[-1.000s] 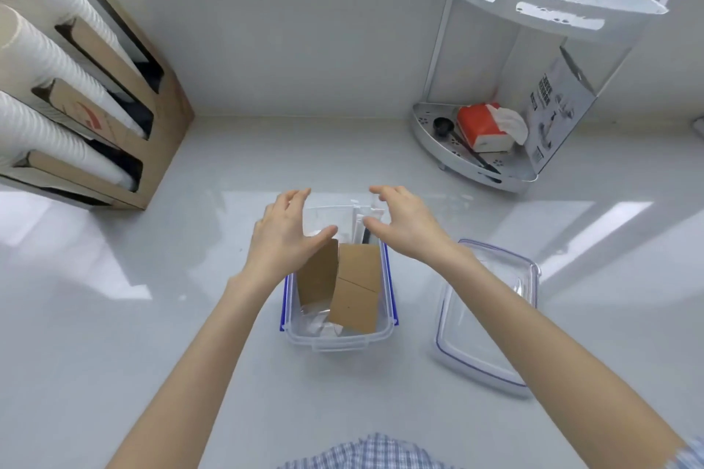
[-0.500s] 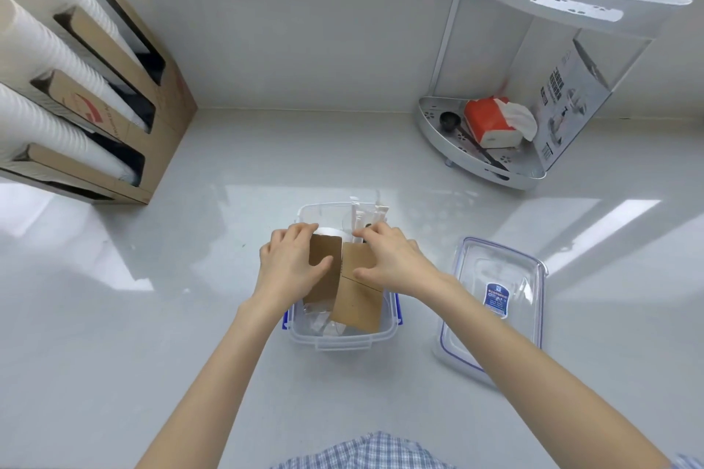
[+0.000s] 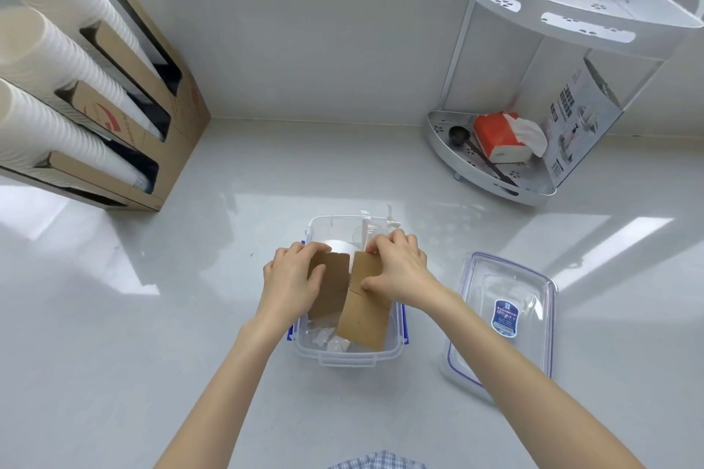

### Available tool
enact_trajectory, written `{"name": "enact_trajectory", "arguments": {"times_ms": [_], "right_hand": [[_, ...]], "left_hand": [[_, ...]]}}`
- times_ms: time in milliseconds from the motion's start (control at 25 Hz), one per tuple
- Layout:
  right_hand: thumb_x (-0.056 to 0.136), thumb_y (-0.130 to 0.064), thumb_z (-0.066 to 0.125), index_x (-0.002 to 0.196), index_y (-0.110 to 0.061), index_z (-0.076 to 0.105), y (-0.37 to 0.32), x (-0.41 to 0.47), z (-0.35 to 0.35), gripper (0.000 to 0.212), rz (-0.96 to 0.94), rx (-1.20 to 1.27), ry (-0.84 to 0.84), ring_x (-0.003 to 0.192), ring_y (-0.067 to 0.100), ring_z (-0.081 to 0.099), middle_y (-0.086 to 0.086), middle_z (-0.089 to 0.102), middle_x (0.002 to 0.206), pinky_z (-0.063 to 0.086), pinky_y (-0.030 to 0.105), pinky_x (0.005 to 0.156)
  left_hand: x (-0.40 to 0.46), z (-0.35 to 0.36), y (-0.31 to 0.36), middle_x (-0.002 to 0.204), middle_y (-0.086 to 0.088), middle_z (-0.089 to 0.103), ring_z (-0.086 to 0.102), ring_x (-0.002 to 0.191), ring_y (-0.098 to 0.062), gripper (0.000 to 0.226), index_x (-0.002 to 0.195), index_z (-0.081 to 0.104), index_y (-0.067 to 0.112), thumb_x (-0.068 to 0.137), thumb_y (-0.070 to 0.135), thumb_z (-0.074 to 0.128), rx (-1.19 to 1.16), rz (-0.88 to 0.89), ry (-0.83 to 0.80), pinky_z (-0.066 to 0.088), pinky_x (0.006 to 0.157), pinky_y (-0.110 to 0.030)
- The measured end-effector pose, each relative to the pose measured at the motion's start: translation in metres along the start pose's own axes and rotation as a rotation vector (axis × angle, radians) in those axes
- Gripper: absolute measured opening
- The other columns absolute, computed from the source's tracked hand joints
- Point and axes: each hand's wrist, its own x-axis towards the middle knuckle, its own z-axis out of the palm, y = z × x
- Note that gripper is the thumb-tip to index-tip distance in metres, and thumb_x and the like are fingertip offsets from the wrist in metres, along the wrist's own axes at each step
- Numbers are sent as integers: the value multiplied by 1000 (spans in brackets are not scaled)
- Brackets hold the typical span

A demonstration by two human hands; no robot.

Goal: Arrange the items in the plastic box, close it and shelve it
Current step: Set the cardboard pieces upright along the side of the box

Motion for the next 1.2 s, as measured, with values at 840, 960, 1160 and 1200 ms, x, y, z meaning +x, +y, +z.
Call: {"name": "enact_trajectory", "arguments": {"times_ms": [840, 960, 1160, 1200], "right_hand": [[86, -16, 56, 85, -26, 61, -1, -12, -41, 11, 5, 796, 317, 76, 10, 54, -5, 62, 82, 44, 22, 66], [86, -17, 55, 89, -21, 61, -13, -9, -32, 8, 24, 747, 344, 65, 9, 54, -3, 61, 78, 47, 20, 59], [88, -22, 55, 97, -13, 60, -32, -8, -22, 15, -27, 762, 301, 66, 4, 56, 11, 60, 100, 45, 6, 41], [87, -28, 56, 96, -15, 60, -34, -7, -22, 16, -36, 763, 290, 68, 7, 58, 12, 60, 103, 48, 8, 44]], "left_hand": [[-3, -34, 23, 93, 4, 66, 58, 85, -19, 21, 99, 64, 32, 92, 25, 45, -730, -58, 210, 47, 81, -34], [-5, -25, 34, 96, 10, 65, 57, 83, -3, 27, 112, 61, 29, 93, 25, 41, -669, -1, 200, 44, 77, -16], [-8, -13, 47, 120, 7, 61, 56, 108, -7, 34, 124, 52, 29, 95, 27, 33, -729, 37, 27, 42, 92, -16], [-9, -12, 48, 122, 9, 60, 54, 113, -5, 35, 126, 50, 29, 96, 28, 32, -743, 56, -23, 41, 92, -11]]}}
